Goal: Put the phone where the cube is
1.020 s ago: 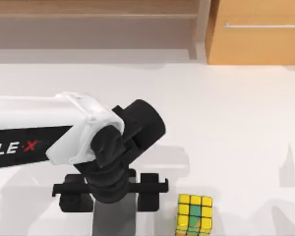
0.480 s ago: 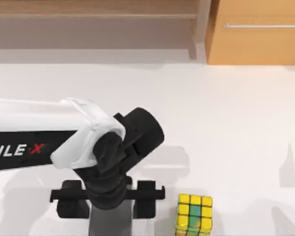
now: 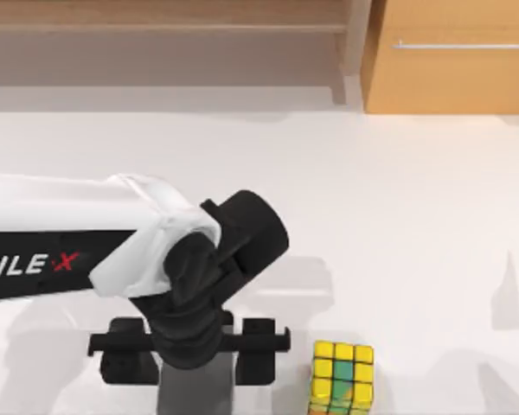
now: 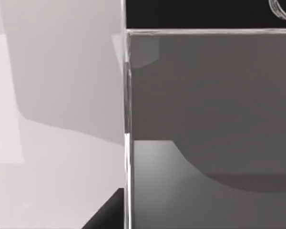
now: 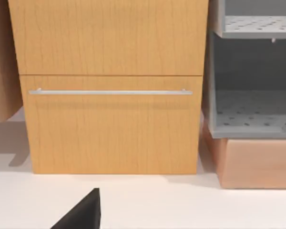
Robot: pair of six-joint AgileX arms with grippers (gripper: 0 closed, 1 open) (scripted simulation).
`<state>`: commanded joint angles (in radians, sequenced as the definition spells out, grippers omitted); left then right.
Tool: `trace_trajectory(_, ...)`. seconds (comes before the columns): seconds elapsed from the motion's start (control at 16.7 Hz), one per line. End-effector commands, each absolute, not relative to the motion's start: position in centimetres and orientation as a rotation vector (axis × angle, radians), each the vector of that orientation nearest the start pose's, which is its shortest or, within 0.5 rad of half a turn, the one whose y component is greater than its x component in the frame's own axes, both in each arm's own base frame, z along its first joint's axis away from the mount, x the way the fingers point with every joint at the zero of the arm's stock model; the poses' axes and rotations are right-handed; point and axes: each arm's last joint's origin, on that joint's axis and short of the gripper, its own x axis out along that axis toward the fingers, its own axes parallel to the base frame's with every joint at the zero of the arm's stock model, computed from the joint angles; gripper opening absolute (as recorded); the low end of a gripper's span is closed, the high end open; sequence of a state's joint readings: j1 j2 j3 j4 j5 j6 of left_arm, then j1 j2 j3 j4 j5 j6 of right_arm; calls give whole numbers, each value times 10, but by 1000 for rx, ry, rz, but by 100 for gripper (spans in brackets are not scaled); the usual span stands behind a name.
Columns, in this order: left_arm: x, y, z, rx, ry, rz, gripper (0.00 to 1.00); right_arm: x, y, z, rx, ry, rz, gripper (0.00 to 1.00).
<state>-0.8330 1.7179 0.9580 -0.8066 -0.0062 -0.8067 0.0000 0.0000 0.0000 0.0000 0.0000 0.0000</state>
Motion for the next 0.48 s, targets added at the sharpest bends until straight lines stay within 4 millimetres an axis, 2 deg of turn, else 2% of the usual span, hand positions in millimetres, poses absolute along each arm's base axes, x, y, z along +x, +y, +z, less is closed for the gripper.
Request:
trace_trajectory(0.18, 192, -209, 136, 20, 1563, -18, 98, 106, -1, 160, 0, 0, 0, 100)
trace_trajectory(0.48, 192, -209, 136, 20, 1563, -18, 100, 106, -1, 160, 0, 0, 0, 100)
